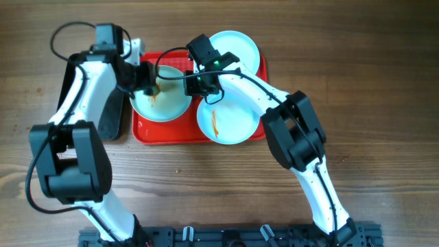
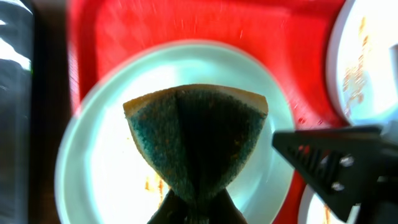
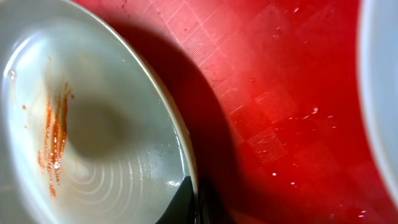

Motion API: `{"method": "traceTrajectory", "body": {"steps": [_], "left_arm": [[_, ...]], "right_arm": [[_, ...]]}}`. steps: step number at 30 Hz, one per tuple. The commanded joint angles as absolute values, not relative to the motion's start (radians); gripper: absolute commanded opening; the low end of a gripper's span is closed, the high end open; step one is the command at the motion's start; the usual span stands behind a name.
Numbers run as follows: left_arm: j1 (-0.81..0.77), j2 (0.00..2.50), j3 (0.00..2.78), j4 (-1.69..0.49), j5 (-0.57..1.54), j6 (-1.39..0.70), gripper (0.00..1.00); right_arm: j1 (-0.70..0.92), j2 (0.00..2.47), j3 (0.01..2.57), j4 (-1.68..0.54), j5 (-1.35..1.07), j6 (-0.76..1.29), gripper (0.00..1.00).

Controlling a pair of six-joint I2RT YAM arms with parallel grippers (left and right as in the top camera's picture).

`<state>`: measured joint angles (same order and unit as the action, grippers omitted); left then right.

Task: Clean dirty plates on tray and stack at the side
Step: 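Scrub the left plate with the sponge while right gripper holds it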

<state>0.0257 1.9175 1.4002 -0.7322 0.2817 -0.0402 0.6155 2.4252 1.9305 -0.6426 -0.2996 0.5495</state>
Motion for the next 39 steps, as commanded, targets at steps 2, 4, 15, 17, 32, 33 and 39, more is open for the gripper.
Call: {"method": "traceTrajectory", "body": {"steps": [2, 4, 15, 17, 32, 33, 39], "left_arm": [[0.013, 2.007, 1.331, -0.661, 0.117, -0.069, 0.04], [0.013, 2.049, 1.331, -0.646, -0.023, -0.099, 0.04], [-0.077, 2.141, 1.331, -0.503, 0.369, -0.094, 0.04], [-0.091, 2.146, 1.332, -0.490, 0.442, -0.095, 0.04], [0.001, 2.148, 1.538, -0.955, 0.004, -0.274, 0.04], [-0.012, 2.149, 1.538, -0.951, -0.058, -0.274, 0.04], [-0.077, 2.168, 1.523, -0.844, -0.125, -0.273, 0.04]], "right_arm": [[0.603, 2.459, 1.924, -0.646, -0.349, 0.550, 0.04], [0.603, 2.459, 1.924, -0.645, -0.349, 0.550, 0.04], [0.603, 2.459, 1.924, -0.667, -0.361, 0.546, 0.04], [0.603, 2.459, 1.924, -0.671, -0.361, 0.545, 0.04], [0.603, 2.459, 1.924, -0.681, -0.375, 0.526, 0.04], [0.603, 2.459, 1.924, -0.681, -0.375, 0.526, 0.04], [0.603, 2.459, 1.924, -0.686, -0.375, 0.523, 0.04]]}}
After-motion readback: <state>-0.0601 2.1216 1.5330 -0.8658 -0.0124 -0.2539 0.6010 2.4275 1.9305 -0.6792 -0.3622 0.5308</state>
